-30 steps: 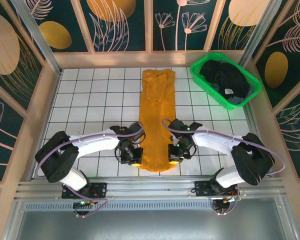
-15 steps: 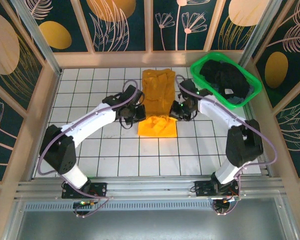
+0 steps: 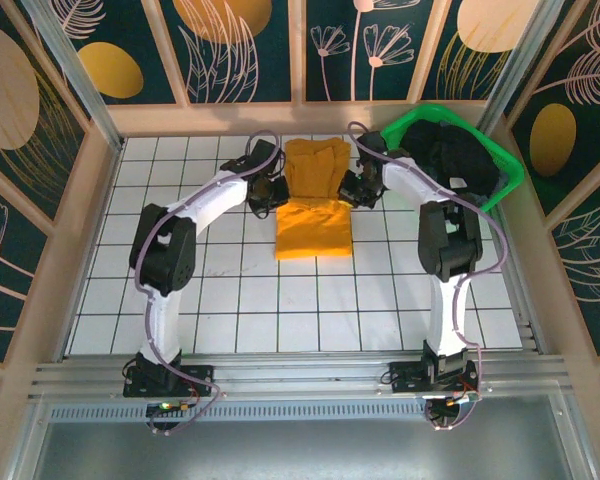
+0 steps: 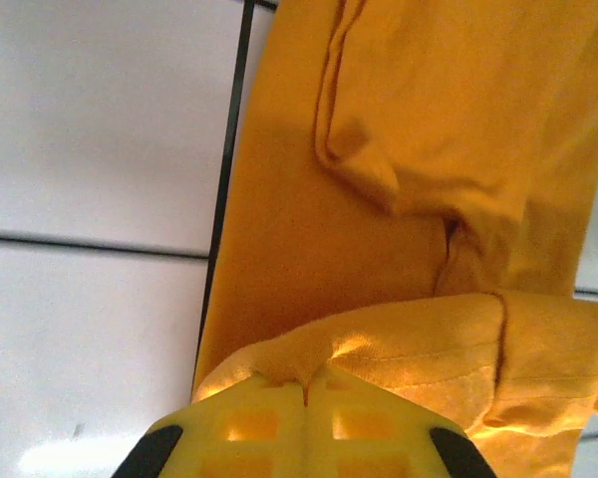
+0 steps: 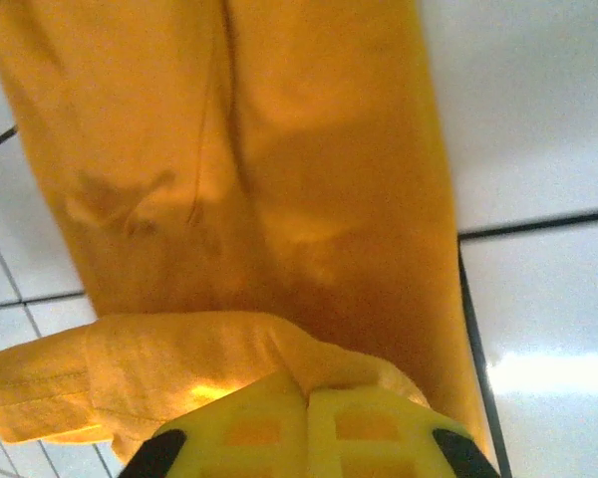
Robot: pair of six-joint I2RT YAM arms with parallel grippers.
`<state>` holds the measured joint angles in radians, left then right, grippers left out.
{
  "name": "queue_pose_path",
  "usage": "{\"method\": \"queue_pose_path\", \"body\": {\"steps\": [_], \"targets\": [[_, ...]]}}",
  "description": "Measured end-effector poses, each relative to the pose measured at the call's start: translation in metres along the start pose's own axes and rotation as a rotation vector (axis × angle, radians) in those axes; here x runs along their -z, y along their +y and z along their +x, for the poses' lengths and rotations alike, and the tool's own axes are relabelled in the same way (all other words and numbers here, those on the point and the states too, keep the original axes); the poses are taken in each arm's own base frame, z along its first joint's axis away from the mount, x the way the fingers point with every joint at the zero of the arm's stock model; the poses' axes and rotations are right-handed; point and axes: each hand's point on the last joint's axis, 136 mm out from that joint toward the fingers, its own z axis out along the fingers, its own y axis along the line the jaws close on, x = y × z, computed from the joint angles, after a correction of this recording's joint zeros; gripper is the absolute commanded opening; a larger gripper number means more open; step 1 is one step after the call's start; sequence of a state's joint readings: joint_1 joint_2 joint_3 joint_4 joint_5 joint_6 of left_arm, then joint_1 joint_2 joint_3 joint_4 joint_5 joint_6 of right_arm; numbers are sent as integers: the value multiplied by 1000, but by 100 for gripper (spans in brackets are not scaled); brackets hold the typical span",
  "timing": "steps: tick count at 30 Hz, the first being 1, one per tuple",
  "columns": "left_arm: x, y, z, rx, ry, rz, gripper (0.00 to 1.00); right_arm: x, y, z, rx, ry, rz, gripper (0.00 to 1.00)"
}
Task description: Fold and stack the t-shirts
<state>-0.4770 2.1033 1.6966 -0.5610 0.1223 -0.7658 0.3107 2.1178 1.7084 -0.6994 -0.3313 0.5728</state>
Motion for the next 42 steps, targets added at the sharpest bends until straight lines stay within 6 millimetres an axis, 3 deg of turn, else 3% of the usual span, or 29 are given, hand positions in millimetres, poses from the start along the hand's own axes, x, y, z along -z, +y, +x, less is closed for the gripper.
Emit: {"method": "queue_pose_path", "body": {"steps": [1,2,3,4,5,8,11,15,18,22,25,30,42], "targets": [[-7,0,-3,-1,4,1,34,-7,-4,-4,1,2,6,39],[-13,-1,-7,1,4,3,41,-12,-8,-8,-2,4,11,46],[-18,0,-8,4,3,3,45,-15,-12,-10,-4,7,15,50],[-21,1,-9,6,3,1,48,-17,-16,-12,-11,7,21,64],[-21,3,-9,7,4,-2,49,-17,-19,-14,-18,3,27,69],[-18,7,-6,9,-8,0,50,-10,-24,-22,-21,-26,36,71],[-1,27,20,39,9,-12,49,3,-25,-23,-15,-68,40,71],[31,52,67,128,69,10,47,34,-36,12,-21,-92,36,63],[38,62,99,206,128,37,48,45,-42,49,-37,-74,16,62],[26,69,132,309,211,55,48,31,-50,101,-71,10,0,63],[21,66,140,375,238,77,48,14,-61,129,-128,84,-7,61],[9,64,144,474,256,102,48,2,-58,129,-201,119,-63,55],[-1,49,136,583,262,170,46,-13,-51,116,-289,136,-136,3]]}}
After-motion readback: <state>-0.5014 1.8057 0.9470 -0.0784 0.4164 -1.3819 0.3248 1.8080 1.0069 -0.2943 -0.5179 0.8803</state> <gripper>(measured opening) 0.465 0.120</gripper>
